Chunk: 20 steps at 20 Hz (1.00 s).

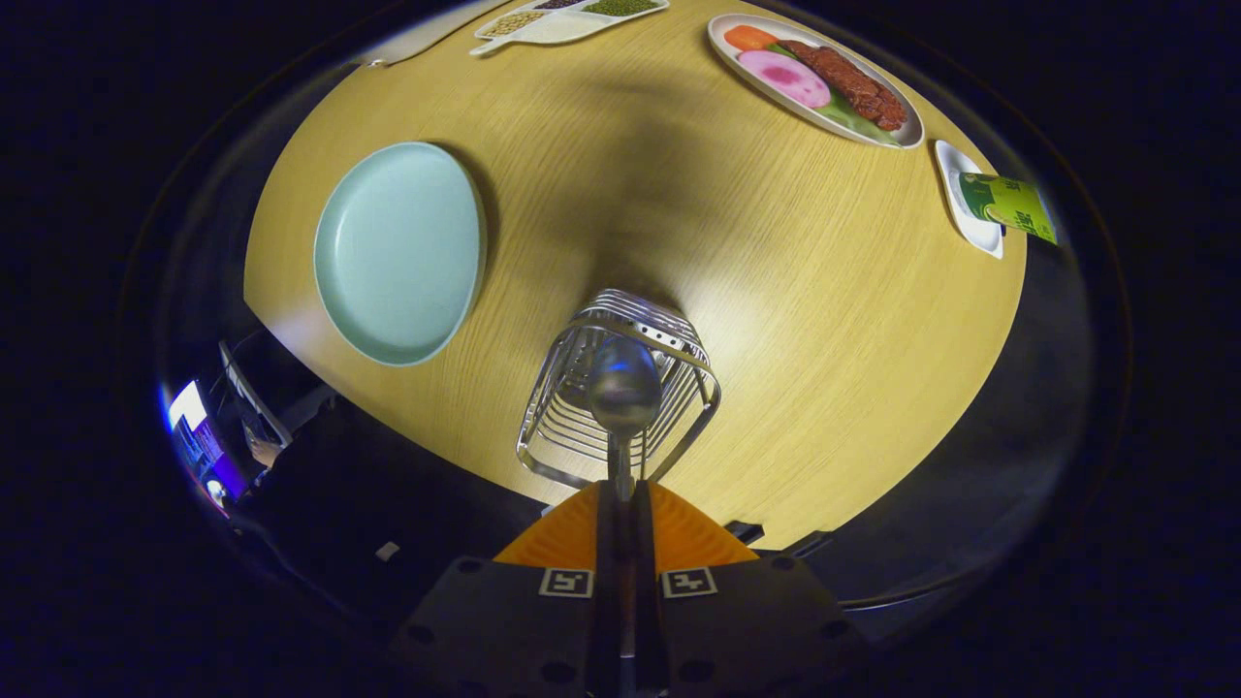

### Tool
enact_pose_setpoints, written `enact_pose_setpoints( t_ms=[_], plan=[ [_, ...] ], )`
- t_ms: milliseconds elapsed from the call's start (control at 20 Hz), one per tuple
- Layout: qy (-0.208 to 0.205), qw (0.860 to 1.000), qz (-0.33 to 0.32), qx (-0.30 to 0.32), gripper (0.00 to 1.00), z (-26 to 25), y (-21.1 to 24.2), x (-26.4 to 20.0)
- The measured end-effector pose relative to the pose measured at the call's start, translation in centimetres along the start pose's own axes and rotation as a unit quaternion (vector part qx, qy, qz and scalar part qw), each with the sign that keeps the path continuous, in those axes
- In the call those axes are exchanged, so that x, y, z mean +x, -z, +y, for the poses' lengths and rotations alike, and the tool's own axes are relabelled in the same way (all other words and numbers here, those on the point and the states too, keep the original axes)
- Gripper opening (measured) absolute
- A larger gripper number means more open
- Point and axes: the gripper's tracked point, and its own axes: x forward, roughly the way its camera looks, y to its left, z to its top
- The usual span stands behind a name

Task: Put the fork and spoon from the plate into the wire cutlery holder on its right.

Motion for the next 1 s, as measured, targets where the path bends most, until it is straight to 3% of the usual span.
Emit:
enact_pose_setpoints(
  t_ms=[50,200,350,450,600,700,800,1000],
  plan=[
    [0.000,1.000,0.003,0.001,0.11,-0.1,0.0,0.1],
    [-0.005,1.000,-0.012,0.009,0.27,-0.1,-0.7,-0.1],
    [-0.009,0.999,-0.048,0.005,0.29,-0.1,-1.0,-0.5],
    [-0.017,0.995,-0.098,0.008,0.44,0.1,-1.5,-1.4],
    [-0.043,0.978,-0.201,0.035,0.84,0.6,-2.0,-3.5],
    [-0.043,0.957,-0.280,0.055,0.92,0.3,-1.8,-5.8],
    [-0.021,0.928,-0.363,0.079,0.96,-0.5,-1.2,-8.5],
    [0.023,0.850,-0.510,0.132,1.00,-1.7,0.2,-14.1]
  ],
)
